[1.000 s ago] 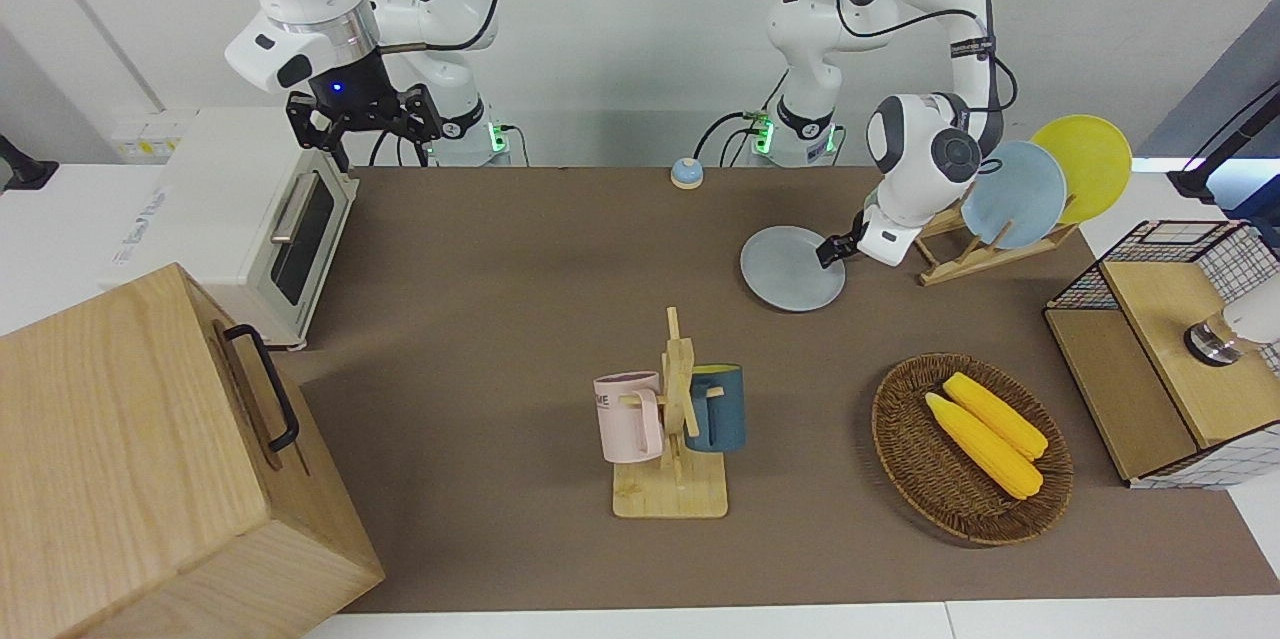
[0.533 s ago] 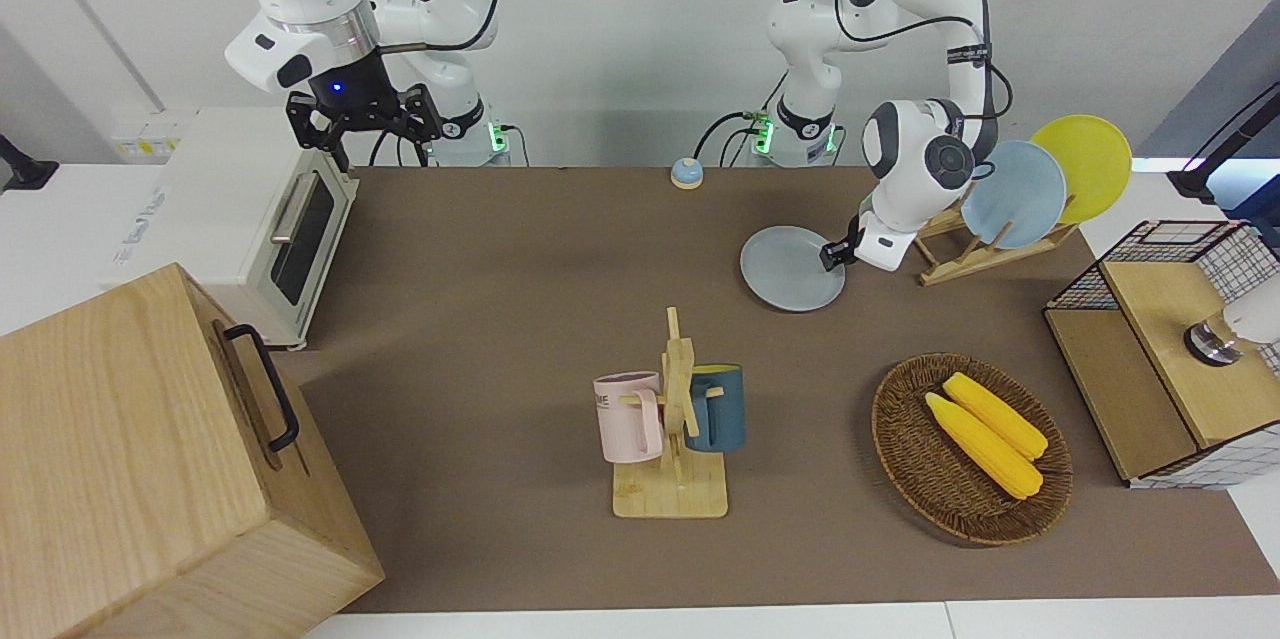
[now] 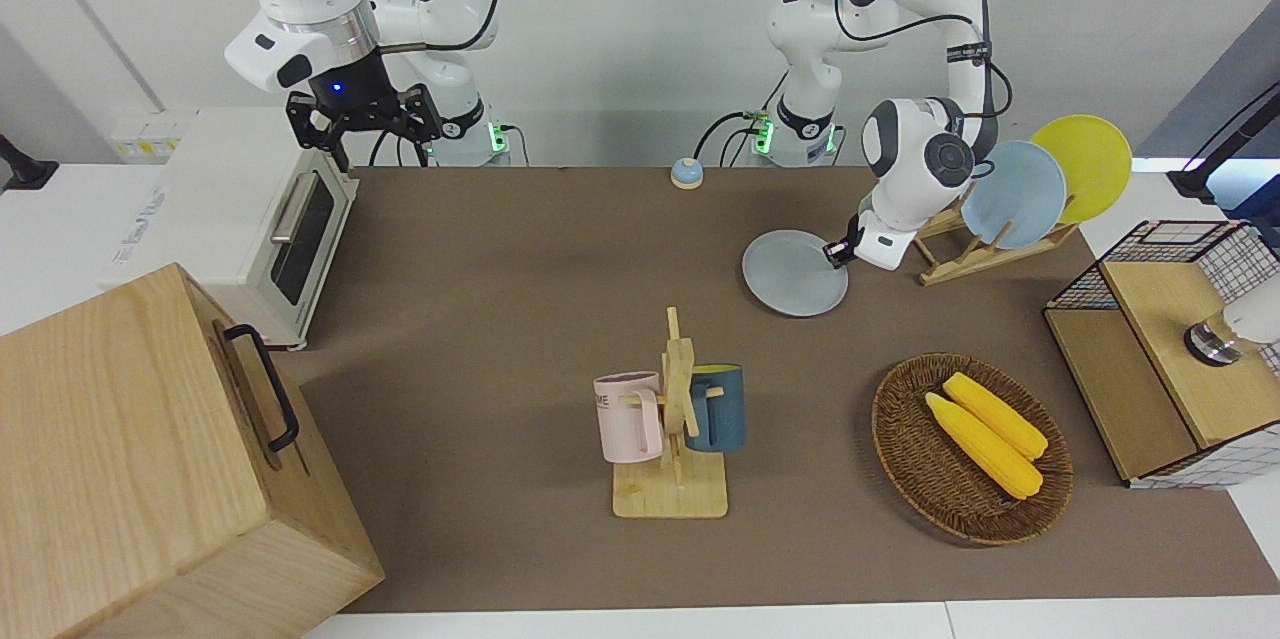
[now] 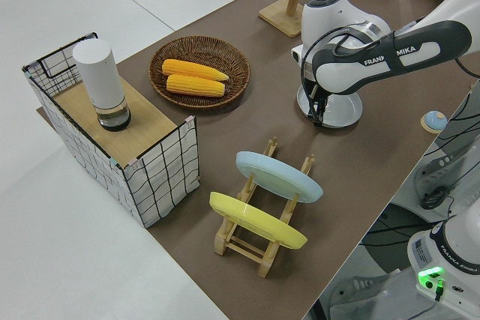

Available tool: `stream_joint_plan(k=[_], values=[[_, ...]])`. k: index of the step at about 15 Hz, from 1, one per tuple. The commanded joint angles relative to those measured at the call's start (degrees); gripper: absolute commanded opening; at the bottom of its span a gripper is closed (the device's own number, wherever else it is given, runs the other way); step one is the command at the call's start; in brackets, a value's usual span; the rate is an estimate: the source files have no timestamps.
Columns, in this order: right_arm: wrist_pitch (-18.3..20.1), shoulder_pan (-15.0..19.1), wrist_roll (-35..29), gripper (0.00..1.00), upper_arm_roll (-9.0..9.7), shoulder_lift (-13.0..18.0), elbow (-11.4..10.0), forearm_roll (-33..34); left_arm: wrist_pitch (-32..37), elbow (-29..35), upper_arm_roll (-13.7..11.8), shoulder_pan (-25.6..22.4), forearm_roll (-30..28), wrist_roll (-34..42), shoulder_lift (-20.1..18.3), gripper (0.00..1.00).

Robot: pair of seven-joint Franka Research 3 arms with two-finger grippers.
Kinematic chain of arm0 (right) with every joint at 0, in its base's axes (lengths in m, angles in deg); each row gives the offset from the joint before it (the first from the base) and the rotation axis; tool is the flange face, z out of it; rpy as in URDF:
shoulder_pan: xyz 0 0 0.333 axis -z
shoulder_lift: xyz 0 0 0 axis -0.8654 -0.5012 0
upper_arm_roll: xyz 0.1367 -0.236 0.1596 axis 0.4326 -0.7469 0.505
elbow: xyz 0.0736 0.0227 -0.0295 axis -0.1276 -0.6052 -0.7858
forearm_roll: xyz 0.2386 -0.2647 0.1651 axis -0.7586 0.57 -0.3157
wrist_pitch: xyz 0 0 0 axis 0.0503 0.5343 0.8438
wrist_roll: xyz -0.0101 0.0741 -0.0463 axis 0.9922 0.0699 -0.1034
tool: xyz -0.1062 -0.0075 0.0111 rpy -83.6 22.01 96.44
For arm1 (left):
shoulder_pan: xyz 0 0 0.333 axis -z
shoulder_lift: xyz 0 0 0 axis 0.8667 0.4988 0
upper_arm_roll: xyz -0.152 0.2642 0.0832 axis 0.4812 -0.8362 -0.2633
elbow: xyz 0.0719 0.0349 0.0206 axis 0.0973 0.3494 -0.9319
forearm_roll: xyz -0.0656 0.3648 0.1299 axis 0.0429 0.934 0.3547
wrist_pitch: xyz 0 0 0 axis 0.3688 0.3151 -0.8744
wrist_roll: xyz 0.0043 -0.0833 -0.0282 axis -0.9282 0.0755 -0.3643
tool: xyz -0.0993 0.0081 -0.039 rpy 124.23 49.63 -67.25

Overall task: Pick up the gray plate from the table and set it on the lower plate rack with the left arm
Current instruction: 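Reach the left gripper to the gray plate's rim and grasp it, then lift the gray plate with the left gripper and carry it toward the rack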

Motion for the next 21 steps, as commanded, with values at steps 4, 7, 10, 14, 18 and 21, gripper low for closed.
stream_joint_plan(k=[4, 7, 10, 14, 18, 21], values=[[0.72, 1.06, -0.69, 0.983, 0.98, 0.15, 0.51, 0.08, 0.04, -0.30, -0.21, -0.16, -0.43, -0.62, -0.41, 0.00], [0.81, 1.06, -0.69, 0.983, 0.98, 0.07, 0.51, 0.08, 0.13, -0.65, -0.21, -0.43, -0.43, -0.53, -0.59, 0.00], [0.72, 1.06, -0.69, 0.983, 0.98, 0.07, 0.51, 0.08, 0.66, -1.00, -0.21, -0.43, -0.34, -0.53, -0.68, 0.00], [0.81, 1.06, -0.69, 0.983, 0.98, 0.07, 0.51, 0.08, 4.26, -2.76, -0.83, -0.52, 0.19, 0.44, -0.86, 0.00], [0.81, 1.06, -0.69, 0.983, 0.98, 0.15, 0.51, 0.08, 5.22, -3.46, -0.91, -0.60, 0.19, 0.35, -1.03, 0.00], [0.81, 1.06, -0.69, 0.983, 0.98, 0.15, 0.51, 0.08, 8.56, -5.30, -1.09, -0.78, 0.45, 0.35, -1.38, 0.00]])
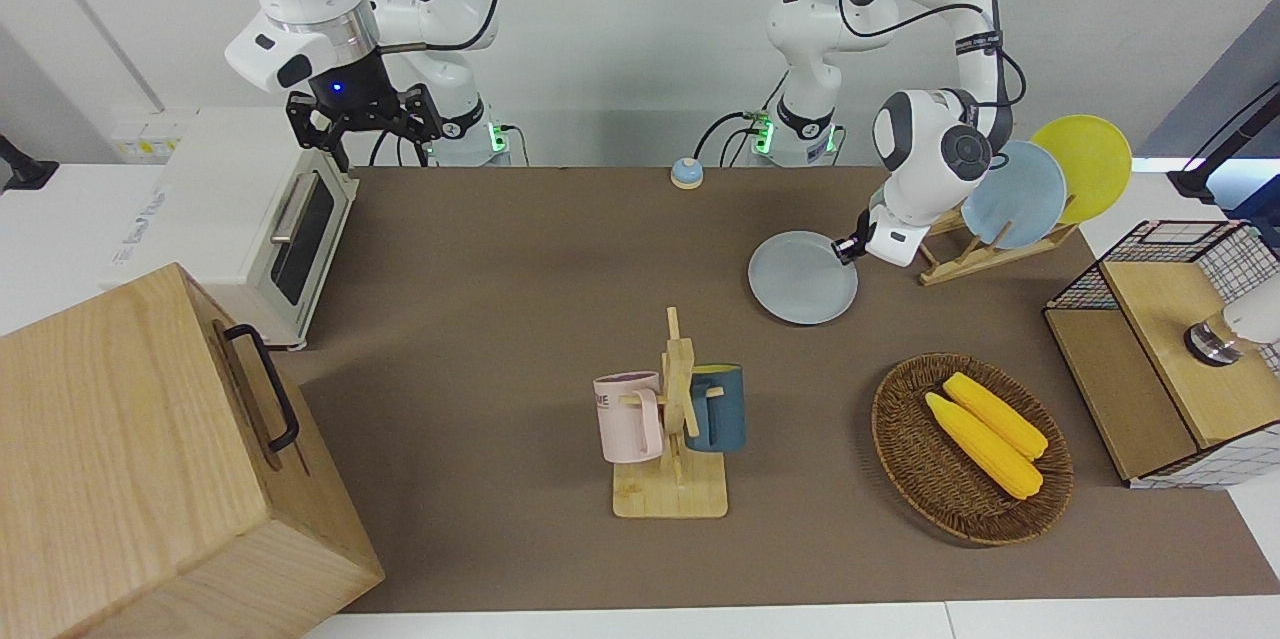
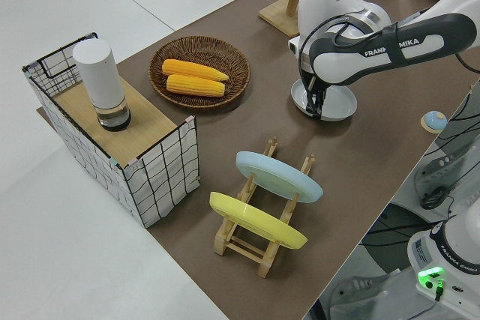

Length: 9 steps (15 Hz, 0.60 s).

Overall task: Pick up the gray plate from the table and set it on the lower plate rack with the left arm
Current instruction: 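Lift the gray plate with the left gripper and carry it toward the rack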

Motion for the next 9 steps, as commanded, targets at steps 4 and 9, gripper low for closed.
stream_joint_plan(k=[4, 9], values=[[0.81, 1.06, -0.69, 0.983, 0.98, 0.07, 0.51, 0.09, 8.84, -5.56, -1.50, -0.44, 5.08, 0.10, -1.81, 0.00], [0.81, 1.06, -0.69, 0.983, 0.98, 0.15, 0.51, 0.09, 14.38, -11.80, -1.51, -0.43, 11.59, -0.69, -2.16, 0.00]])
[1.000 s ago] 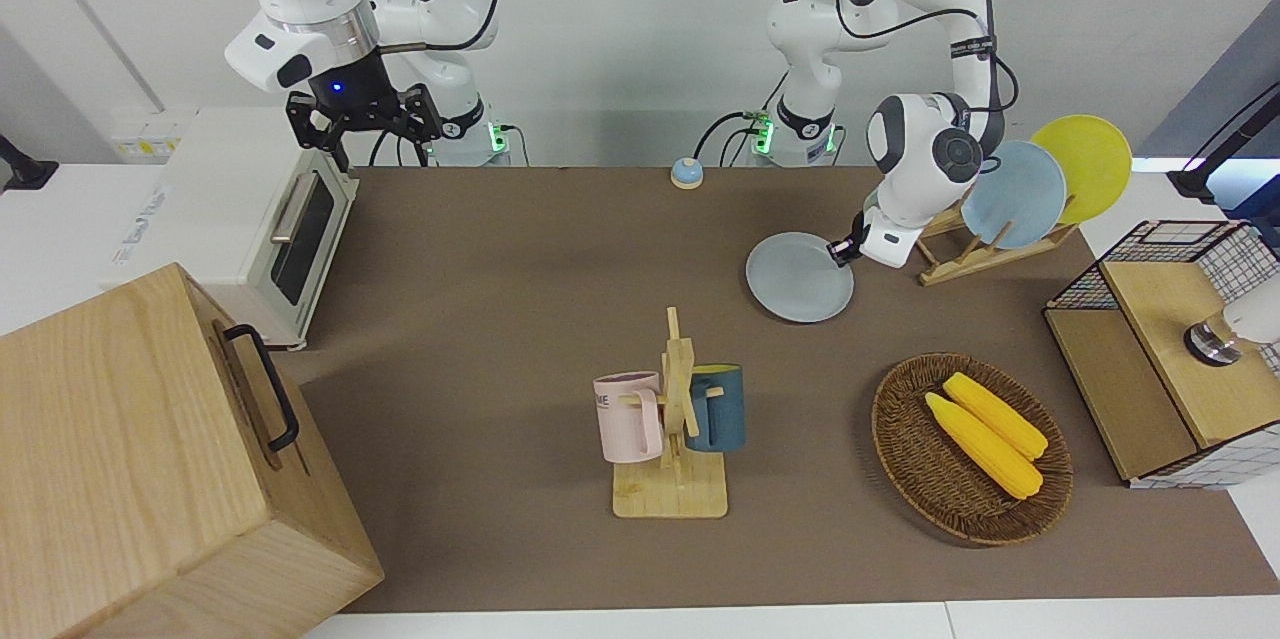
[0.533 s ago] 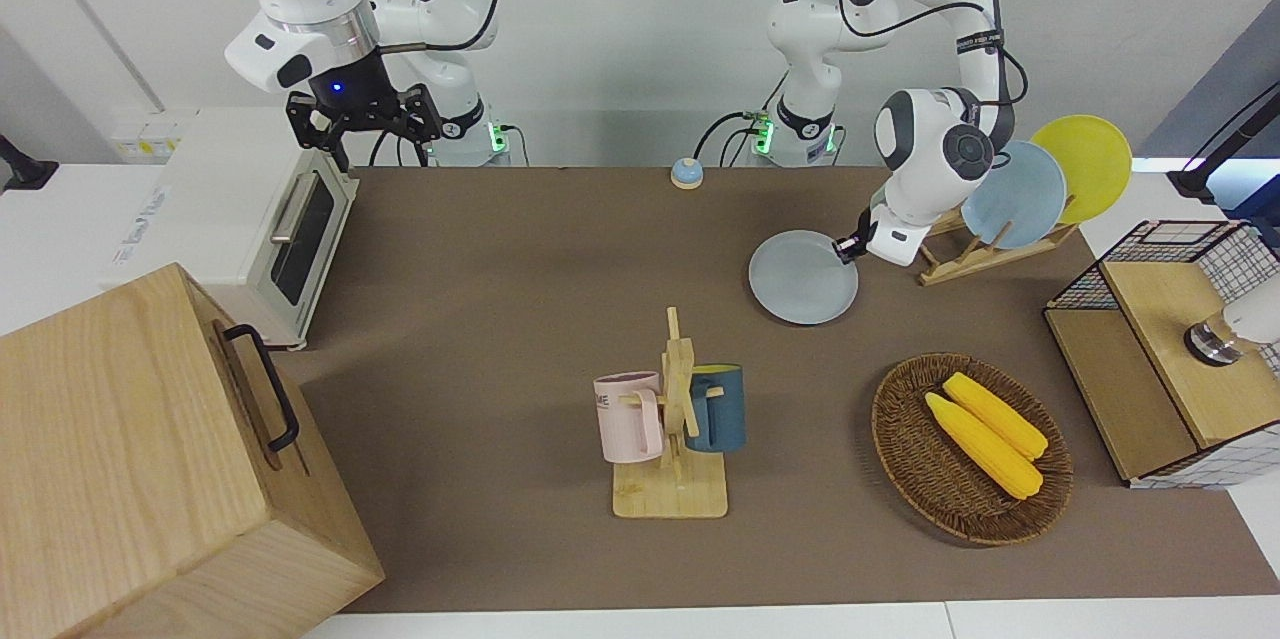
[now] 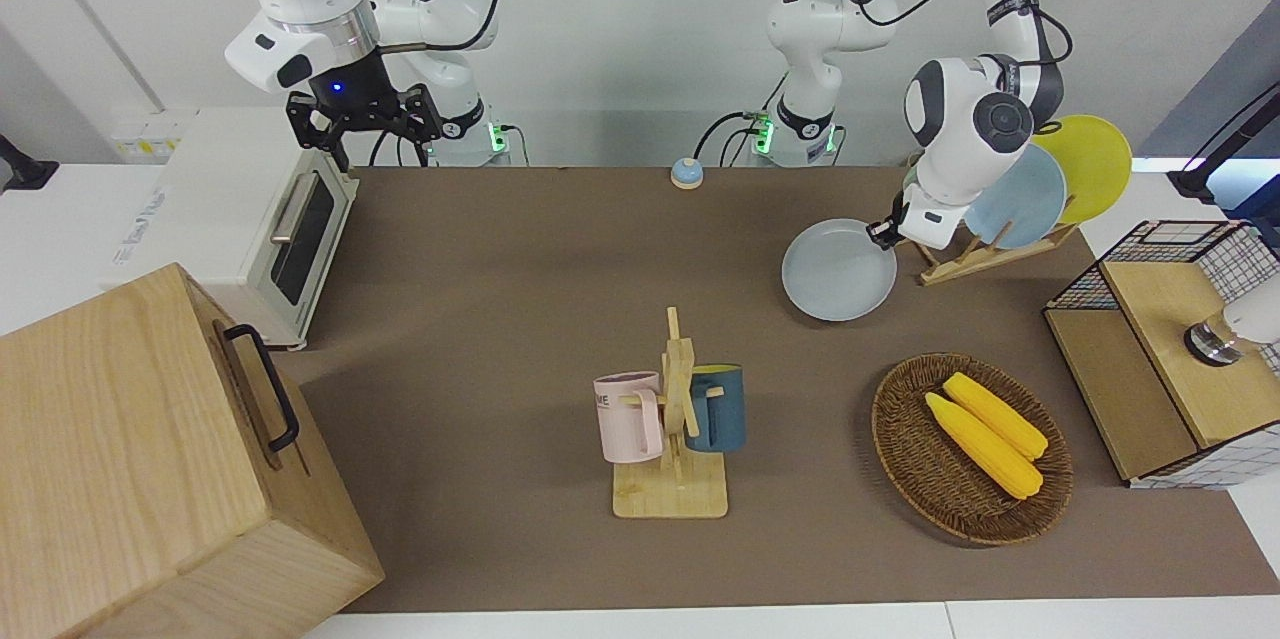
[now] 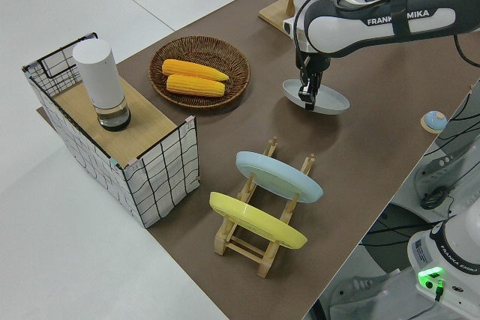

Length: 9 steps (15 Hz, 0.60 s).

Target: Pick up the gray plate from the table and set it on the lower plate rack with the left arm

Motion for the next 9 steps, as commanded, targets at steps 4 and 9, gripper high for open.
stream_joint_plan(k=[4, 9], values=[[0.81, 1.06, -0.69, 0.983, 0.98, 0.15, 0.51, 0.09, 10.31, -6.41, 0.66, 0.43, 11.83, -1.62, -0.60, 0.00], [0.81, 1.06, -0.69, 0.983, 0.98, 0.07, 0.51, 0.09, 17.25, -7.47, 1.45, 0.79, 22.39, -2.86, -0.60, 0.00]])
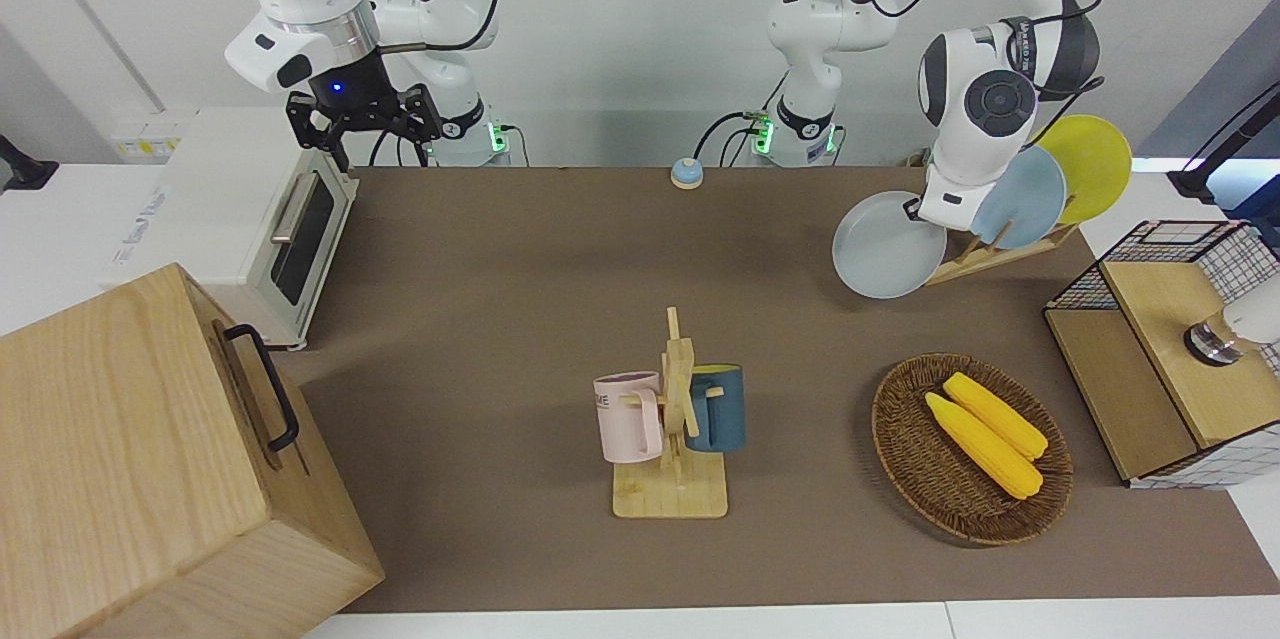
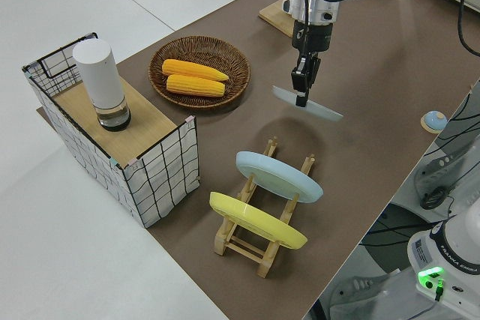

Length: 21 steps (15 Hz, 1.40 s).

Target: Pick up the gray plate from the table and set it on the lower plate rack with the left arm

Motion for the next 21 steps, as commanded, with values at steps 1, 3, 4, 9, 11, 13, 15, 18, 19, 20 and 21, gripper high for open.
stream_joint_plan(k=[1, 3, 4, 9, 11, 13, 15, 18, 19, 20, 21], values=[[0.81, 1.06, -0.69, 0.983, 0.98, 0.15, 0.51, 0.08, 5.74, -0.75, 0.82, 0.86, 7.51, -1.55, -0.24, 0.00], [0.81, 1.06, -0.69, 0.983, 0.98, 0.15, 0.51, 0.08, 8.29, -1.27, 1.27, 0.86, 11.55, -1.55, -0.41, 0.00], [0.81, 1.06, -0.69, 0.983, 0.98, 0.15, 0.51, 0.08, 9.17, -1.36, 1.35, 0.86, 13.05, -1.55, -0.41, 0.00], [0.72, 1.06, -0.69, 0.983, 0.98, 0.15, 0.51, 0.08, 15.06, -2.15, 2.58, 0.86, 18.42, -2.52, -0.59, 0.00], [0.81, 1.06, -0.69, 0.983, 0.98, 0.15, 0.51, 0.08, 16.38, -2.15, 2.58, 0.86, 20.18, -2.52, -0.59, 0.00], [0.81, 1.06, -0.69, 0.983, 0.98, 0.15, 0.51, 0.08, 17.26, -2.07, 2.58, 0.86, 23.68, -3.48, -0.33, 0.00], [0.81, 1.06, -0.69, 0.983, 0.98, 0.15, 0.51, 0.08, 17.44, -1.80, 2.58, 0.86, 25.54, -4.88, 0.11, 0.00], [0.81, 1.06, -0.69, 0.983, 0.98, 0.15, 0.51, 0.08, 17.36, -1.36, 2.58, 0.77, 26.43, -7.34, 1.25, 0.00], [0.72, 1.06, -0.69, 0.983, 0.98, 0.07, 0.51, 0.08, 17.36, -1.28, 2.58, 0.77, 26.51, -8.40, 1.95, 0.00], [0.81, 1.06, -0.69, 0.983, 0.98, 0.07, 0.51, 0.08, 17.36, -1.28, 2.58, 0.77, 26.51, -9.54, 2.57, 0.00], [0.81, 1.06, -0.69, 0.983, 0.98, 0.15, 0.51, 0.08, 17.36, -1.19, 2.67, 0.77, 26.51, -10.86, 3.10, 0.00]])
